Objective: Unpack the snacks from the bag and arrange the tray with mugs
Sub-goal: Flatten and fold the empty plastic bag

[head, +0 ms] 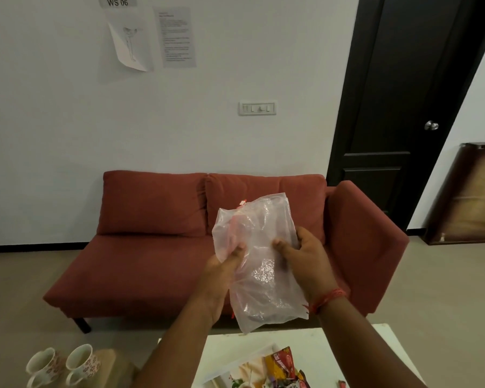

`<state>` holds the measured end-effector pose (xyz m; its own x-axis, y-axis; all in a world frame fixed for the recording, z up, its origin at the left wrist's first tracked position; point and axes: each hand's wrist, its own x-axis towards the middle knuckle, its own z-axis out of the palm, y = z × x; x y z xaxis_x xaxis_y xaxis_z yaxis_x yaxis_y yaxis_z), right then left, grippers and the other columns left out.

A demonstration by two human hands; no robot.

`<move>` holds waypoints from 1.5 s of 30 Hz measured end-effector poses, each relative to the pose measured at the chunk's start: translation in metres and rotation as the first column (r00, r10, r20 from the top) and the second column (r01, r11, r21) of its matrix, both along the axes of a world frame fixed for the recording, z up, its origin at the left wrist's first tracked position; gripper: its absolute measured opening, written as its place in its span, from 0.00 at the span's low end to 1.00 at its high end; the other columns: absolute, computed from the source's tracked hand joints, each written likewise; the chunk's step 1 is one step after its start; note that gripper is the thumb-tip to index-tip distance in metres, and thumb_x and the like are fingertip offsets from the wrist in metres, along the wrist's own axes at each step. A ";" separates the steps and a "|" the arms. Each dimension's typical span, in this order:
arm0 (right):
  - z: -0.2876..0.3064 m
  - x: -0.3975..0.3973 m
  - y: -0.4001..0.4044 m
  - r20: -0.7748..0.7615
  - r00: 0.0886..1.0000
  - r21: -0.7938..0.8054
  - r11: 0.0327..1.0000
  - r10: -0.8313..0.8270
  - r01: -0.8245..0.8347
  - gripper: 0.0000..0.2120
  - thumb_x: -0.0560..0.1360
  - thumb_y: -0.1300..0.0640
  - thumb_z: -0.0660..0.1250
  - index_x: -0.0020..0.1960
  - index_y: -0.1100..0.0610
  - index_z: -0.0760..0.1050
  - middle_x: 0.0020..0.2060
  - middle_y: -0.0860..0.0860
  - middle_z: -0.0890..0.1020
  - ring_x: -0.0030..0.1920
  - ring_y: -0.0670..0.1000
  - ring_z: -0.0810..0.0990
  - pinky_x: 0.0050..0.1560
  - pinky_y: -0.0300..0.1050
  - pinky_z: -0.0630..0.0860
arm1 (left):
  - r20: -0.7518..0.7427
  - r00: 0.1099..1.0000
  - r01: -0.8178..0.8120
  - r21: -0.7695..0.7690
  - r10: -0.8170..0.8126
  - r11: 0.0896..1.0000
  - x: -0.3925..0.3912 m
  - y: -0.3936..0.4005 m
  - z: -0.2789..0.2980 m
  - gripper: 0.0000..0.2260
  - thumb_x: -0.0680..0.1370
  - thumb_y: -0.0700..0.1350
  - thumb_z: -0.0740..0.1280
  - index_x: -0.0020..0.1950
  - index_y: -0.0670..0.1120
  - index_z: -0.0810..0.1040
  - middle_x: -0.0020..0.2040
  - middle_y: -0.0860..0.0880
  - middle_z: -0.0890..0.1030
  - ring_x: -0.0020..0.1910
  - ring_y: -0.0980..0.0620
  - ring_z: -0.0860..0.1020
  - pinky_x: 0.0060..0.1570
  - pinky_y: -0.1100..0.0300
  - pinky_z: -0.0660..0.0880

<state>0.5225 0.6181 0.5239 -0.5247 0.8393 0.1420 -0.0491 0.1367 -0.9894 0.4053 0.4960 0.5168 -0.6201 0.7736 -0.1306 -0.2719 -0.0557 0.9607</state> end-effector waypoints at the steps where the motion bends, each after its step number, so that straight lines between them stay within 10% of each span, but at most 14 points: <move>1: -0.001 0.001 0.000 0.002 1.000 0.014 1.000 -0.008 0.008 0.04 0.76 0.57 0.70 0.49 0.49 0.79 0.44 0.47 0.86 0.45 0.48 0.85 0.44 0.45 0.83 | -0.015 0.999 -0.039 0.004 0.039 0.999 -0.004 0.000 0.000 0.13 0.77 0.51 0.69 0.57 0.46 0.80 0.48 0.49 0.87 0.47 0.51 0.85 0.46 0.54 0.82; 7: -0.005 0.004 -0.001 0.013 0.999 0.047 0.998 -0.041 0.040 0.04 0.78 0.54 0.68 0.52 0.51 0.77 0.46 0.50 0.85 0.47 0.51 0.85 0.47 0.51 0.83 | -0.037 0.988 -0.152 0.022 0.152 0.988 -0.013 0.002 -0.004 0.08 0.79 0.49 0.66 0.54 0.47 0.81 0.45 0.51 0.86 0.42 0.55 0.85 0.38 0.61 0.80; 13: -0.003 0.014 0.000 -0.010 0.983 0.127 0.976 0.181 -0.178 0.36 0.76 0.59 0.70 0.73 0.34 0.56 0.58 0.43 0.77 0.55 0.48 0.82 0.51 0.48 0.82 | -0.079 0.954 -0.283 0.093 0.290 0.955 -0.016 0.005 0.001 0.13 0.79 0.46 0.67 0.63 0.49 0.72 0.54 0.49 0.81 0.49 0.50 0.83 0.39 0.61 0.80; 22: -0.002 0.015 0.000 0.035 0.987 0.168 0.973 0.157 -0.161 0.21 0.77 0.58 0.68 0.64 0.39 0.70 0.59 0.33 0.71 0.61 0.45 0.76 0.57 0.46 0.80 | -0.374 0.917 -0.047 0.252 0.142 0.967 -0.012 -0.005 0.008 0.33 0.74 0.47 0.73 0.69 0.71 0.58 0.65 0.61 0.72 0.58 0.55 0.79 0.50 0.55 0.81; 35: 0.007 0.022 0.004 0.243 0.948 0.305 0.912 0.203 -0.274 0.28 0.76 0.62 0.69 0.73 0.48 0.65 0.60 0.39 0.70 0.63 0.44 0.72 0.64 0.48 0.75 | -0.519 0.848 0.097 -0.054 -0.111 0.994 -0.038 -0.009 0.009 0.17 0.74 0.42 0.73 0.58 0.59 0.79 0.62 0.59 0.77 0.63 0.52 0.76 0.59 0.48 0.79; 41: 0.010 0.020 0.009 0.393 0.918 0.600 0.772 -0.055 -0.210 0.18 0.77 0.61 0.68 0.67 0.55 0.74 0.54 0.47 0.74 0.50 0.42 0.74 0.48 0.24 0.73 | -0.733 0.655 0.036 -0.214 -0.185 0.976 -0.043 -0.009 0.013 0.22 0.78 0.44 0.69 0.70 0.56 0.70 0.72 0.59 0.67 0.69 0.57 0.69 0.65 0.56 0.73; 45: 0.011 0.020 0.009 0.446 0.880 0.689 0.690 -0.163 -0.222 0.09 0.79 0.57 0.66 0.57 0.56 0.82 0.47 0.49 0.74 0.45 0.46 0.75 0.48 0.37 0.78 | -0.877 0.455 -0.098 -0.224 -0.157 0.970 -0.040 -0.005 0.015 0.09 0.78 0.46 0.69 0.58 0.54 0.79 0.56 0.57 0.71 0.53 0.57 0.75 0.48 0.69 0.73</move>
<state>0.5428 0.6270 0.5346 -0.7075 0.5643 0.4255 0.3417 0.8001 -0.4930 0.3650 0.4914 0.5321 -0.4735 0.8227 0.3146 0.7324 0.1694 0.6595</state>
